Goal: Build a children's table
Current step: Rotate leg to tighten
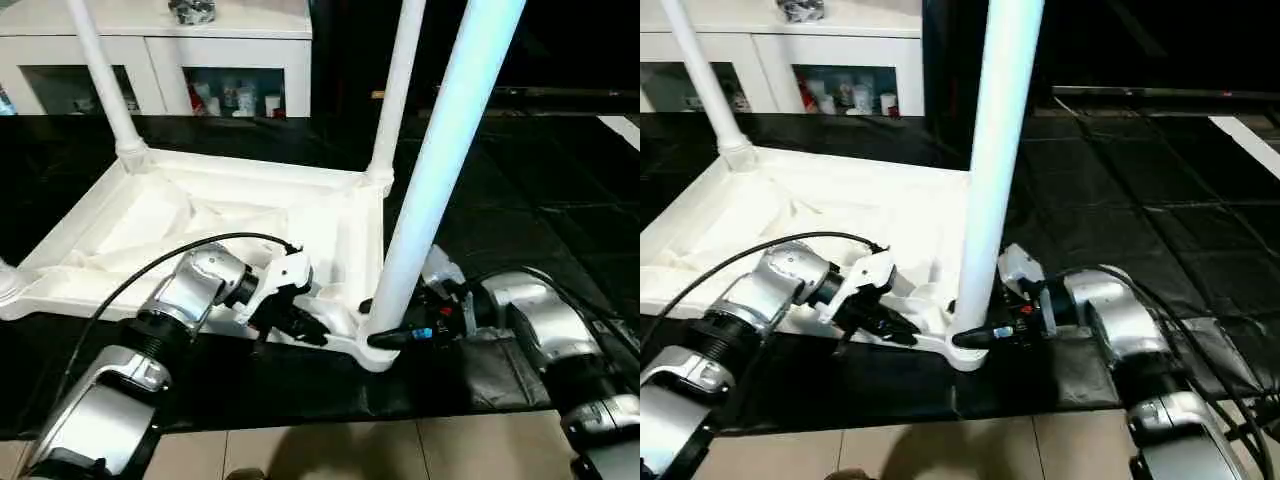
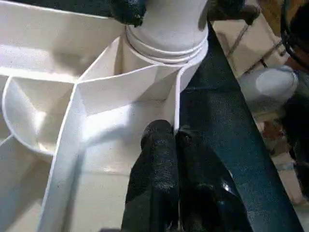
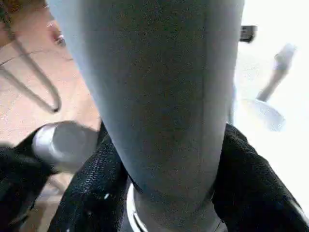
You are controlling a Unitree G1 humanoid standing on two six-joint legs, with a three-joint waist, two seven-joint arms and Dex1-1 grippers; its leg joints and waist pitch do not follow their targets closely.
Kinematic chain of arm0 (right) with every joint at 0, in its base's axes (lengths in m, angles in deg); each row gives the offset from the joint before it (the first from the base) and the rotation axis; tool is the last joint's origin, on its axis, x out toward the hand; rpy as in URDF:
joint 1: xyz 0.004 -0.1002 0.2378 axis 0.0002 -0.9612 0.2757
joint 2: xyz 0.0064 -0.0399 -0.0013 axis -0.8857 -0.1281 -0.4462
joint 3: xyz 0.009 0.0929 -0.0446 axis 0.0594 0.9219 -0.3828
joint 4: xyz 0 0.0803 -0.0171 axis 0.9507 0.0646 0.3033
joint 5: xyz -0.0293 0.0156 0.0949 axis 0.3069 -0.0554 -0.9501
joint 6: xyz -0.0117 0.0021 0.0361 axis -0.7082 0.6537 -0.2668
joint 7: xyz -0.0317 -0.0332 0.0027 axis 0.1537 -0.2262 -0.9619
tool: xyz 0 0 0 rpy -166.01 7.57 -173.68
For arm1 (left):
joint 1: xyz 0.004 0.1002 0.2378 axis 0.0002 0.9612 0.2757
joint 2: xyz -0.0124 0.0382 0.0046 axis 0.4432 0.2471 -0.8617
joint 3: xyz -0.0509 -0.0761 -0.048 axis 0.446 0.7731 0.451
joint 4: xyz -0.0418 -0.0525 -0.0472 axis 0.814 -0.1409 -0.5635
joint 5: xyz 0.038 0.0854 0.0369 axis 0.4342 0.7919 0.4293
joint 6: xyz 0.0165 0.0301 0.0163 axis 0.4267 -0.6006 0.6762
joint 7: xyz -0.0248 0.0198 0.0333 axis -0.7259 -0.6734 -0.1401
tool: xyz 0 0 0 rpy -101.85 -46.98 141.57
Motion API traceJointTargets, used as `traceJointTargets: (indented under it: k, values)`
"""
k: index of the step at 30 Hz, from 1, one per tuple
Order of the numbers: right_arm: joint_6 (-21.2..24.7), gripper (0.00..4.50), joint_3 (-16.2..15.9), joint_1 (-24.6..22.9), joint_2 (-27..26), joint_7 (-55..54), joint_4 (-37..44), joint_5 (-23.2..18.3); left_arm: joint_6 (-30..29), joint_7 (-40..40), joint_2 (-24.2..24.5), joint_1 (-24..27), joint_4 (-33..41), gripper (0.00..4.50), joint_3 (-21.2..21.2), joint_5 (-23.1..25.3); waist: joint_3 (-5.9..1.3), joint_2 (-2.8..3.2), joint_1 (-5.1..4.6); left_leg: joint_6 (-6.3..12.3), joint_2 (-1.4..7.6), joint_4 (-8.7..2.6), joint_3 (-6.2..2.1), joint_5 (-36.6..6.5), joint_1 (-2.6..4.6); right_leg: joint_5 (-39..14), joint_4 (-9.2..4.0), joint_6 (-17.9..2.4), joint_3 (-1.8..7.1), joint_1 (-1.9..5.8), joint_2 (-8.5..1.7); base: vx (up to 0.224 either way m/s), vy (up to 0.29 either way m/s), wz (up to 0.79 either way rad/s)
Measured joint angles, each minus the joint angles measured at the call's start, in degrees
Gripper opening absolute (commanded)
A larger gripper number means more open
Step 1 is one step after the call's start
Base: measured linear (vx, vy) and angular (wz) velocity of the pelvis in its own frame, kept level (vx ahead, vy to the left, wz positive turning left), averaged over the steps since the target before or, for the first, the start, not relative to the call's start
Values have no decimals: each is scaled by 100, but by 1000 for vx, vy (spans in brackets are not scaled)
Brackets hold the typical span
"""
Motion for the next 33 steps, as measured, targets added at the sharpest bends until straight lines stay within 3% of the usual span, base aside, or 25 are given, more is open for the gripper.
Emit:
traceJointTargets:
  k: [4, 9, 11, 17, 22, 23, 25, 27, 33]
  values:
    - [431, 209, 443, -115, -404, -1535, 138, 78, -379, 952, -183, -38, -201, 0, 331, 31, 0, 1, -161, -27, 2, 6, 5, 10, 36, -22, 29, 36, 7, 13, -1, 0, 0, 0]
    - [496, 206, 733, -48, -871, -3327, 63, 477, -888, 2097, -734, -136, -411, 0, 571, 78, -5, 7, -395, -30, 2, -1, 2, 10, 94, -26, -7, 44, -10, 83, -1, 0, 0, 0]
    - [504, 202, 802, 197, -1148, -4096, -234, 668, -1054, 2580, -928, -205, -539, 0, 696, 76, -9, 16, -466, -30, 4, -10, -9, 10, 133, -26, -47, 44, -31, 118, 0, 0, 0, 0]
    - [520, 197, 1051, 797, -1825, -6340, -950, 1058, -1292, 3960, -1509, -424, -897, 0, 1061, 75, -9, 36, -666, -24, -5, -12, -22, 7, 130, -26, -146, 45, -54, 156, -2, 0, 0, 0]
    - [537, 197, 1190, 921, -1958, -6767, -1068, 1097, -1291, 4252, -1667, -434, -904, 0, 1130, 70, -9, 41, -679, 21, -29, -20, -17, -21, 127, -25, -170, 51, -26, 167, -9, 0, 0, 0]
    - [524, 230, 1211, 922, -1970, -6767, -1068, 1097, -1291, 4246, -1666, -434, -896, 0, 1132, 69, -9, 41, -674, 25, -32, -26, -17, -24, 128, -23, -169, 53, -20, 166, -9, 0, 0, 0]
    - [513, 230, 1300, 925, -2020, -6760, -1065, 1064, -1293, 4229, -1654, -434, -883, 0, 1145, 68, -10, 39, -667, 25, -37, -42, -16, -26, 130, -17, -163, 62, -12, 163, -9, 0, 0, 0]
    - [494, 270, 1323, 918, -2028, -6678, -1053, 1009, -1293, 4139, -1602, -433, -870, 0, 1148, 64, -10, 38, -666, 23, -38, -53, -15, -26, 130, -11, -154, 68, -10, 160, -8, 0, 0, 0]
    - [439, 319, 1276, 630, -1934, -5904, -756, 822, -1199, 3560, -1279, -338, -688, 0, 1059, 43, -8, 35, -669, 21, -24, -106, -7, -25, 129, -10, -140, 68, -13, 136, 5, 0, 0, 0]
